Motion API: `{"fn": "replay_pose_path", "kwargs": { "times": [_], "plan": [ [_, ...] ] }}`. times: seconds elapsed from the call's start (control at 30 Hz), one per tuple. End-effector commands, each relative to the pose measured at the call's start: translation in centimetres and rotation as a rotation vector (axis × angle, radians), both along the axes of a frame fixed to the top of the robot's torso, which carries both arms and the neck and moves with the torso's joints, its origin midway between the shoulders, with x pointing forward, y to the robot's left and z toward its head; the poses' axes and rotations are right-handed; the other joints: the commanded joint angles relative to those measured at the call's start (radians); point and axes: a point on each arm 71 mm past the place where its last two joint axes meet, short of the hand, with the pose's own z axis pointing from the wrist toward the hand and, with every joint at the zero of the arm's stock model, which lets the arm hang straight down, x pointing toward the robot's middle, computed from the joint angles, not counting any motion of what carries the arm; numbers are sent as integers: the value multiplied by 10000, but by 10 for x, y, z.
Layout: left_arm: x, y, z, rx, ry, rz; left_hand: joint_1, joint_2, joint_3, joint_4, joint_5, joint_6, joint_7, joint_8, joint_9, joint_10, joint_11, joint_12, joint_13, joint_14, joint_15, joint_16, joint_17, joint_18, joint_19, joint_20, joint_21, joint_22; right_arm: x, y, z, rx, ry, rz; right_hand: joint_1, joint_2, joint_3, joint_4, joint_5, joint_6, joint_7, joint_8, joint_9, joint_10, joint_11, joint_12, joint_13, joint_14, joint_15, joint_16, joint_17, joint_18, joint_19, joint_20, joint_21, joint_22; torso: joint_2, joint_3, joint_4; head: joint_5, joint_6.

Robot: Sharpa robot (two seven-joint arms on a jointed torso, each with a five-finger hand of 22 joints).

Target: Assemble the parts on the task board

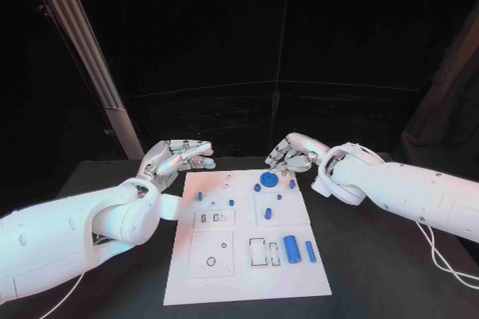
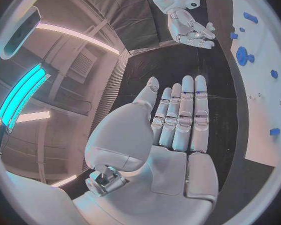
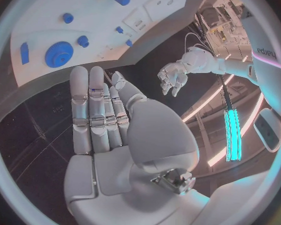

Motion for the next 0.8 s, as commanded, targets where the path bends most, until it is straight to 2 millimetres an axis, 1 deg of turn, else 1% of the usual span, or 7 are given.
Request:
{"fn": "replay_pose_path", "kwargs": {
  "times": [0.03, 0.1, 0.17, 0.33, 0.5, 0.63, 0.8],
  "plan": [
    [-4, -6, 1, -16, 69, -486, -21, -82, -20, -43, 28, 36, 32, -39, -11, 30, 26, -68, -9, -2, 45, -72, 15, 19, -63, 4, -10, -16, 2, 6, -1, -2628, -766, 13, -351, -150, 247, 47, 51, 207, -77, -141, 22, 376, -118, -91, 32, 414, -187, 888, 751, -490, 953, -189, 2426, 3024, 261, -24, 36, 1, 40],
    [-5, -7, 0, -28, 108, -558, -21, -82, -20, -43, 28, 36, 32, -39, -11, 30, 26, -68, -9, -2, 45, -72, 15, 19, -63, 4, -10, -16, 3, 10, 0, -3038, -995, -5, -454, -251, 399, 5, 108, 222, -99, -180, 21, 575, -248, -32, 64, 577, -207, 1577, 1197, -723, 1396, -238, 3545, 4655, 325, -29, 40, 8, 66],
    [-6, -8, 0, -37, 144, -619, -28, -83, -24, -44, 27, 38, 31, -42, -11, 34, 26, -73, -9, -6, 47, -80, 17, 18, -68, 6, -12, -18, 3, 15, 1, -3387, -1213, -15, -566, -360, 543, -21, 200, 245, -138, -189, 26, 653, -278, -41, 74, 589, -241, 2269, 1590, -880, 1686, -256, 4255, 5706, 376, -33, 49, 6, 77],
    [-8, -9, -2, -47, 232, -743, -37, -82, -28, -45, 26, 41, 30, -47, -11, 37, 27, -79, -8, -11, 50, -90, 18, 17, -75, 8, -14, -20, 4, 25, 3, -4074, -1594, -16, -868, -577, 1089, -12, 548, 246, -137, -197, 36, 500, -196, -32, 70, 527, -167, 4821, 2982, -1218, 2349, -183, 5563, 7812, 501, -39, 82, 6, 93],
    [-9, -10, -3, -48, 316, -836, -45, -84, -32, -46, 25, 42, 30, -52, -11, 38, 28, -85, -7, -15, 53, -99, 20, 17, -80, 10, -16, -22, 4, 33, 2, -4497, -1612, 65, -1007, -705, 1513, 4, 707, 164, -64, -204, 30, 210, -119, -51, 40, 452, -82, 6354, 4228, -1348, 2633, -126, 5979, 8572, 597, -52, 131, -27, 110],
    [-11, -11, -4, -41, 361, -903, -56, -86, -38, -47, 24, 44, 30, -59, -12, 40, 29, -92, -7, -20, 55, -109, 22, 16, -87, 13, -19, -25, 4, 40, 2, -4634, -1636, 222, -1056, -828, 1650, 13, 714, 94, 14, -206, 23, -366, 15, -53, 3, 346, 14, 6892, 4582, -1361, 2650, -27, 6049, 8670, 689, -66, 150, -36, 134],
    [-12, -10, -4, -30, 393, -933, -68, -93, -47, -52, 23, 40, 33, -71, -14, 38, 32, -105, -7, -26, 59, -123, 25, 16, -96, 16, -22, -29, 3, 46, 2, -4708, -1601, 407, -1030, -839, 1703, 14, 714, 17, 45, -217, 10, -549, 61, -58, 14, 283, 50, 7113, 4698, -1354, 2629, 19, 6056, 8661, 755, -79, 170, -51, 136]
  ]
}}
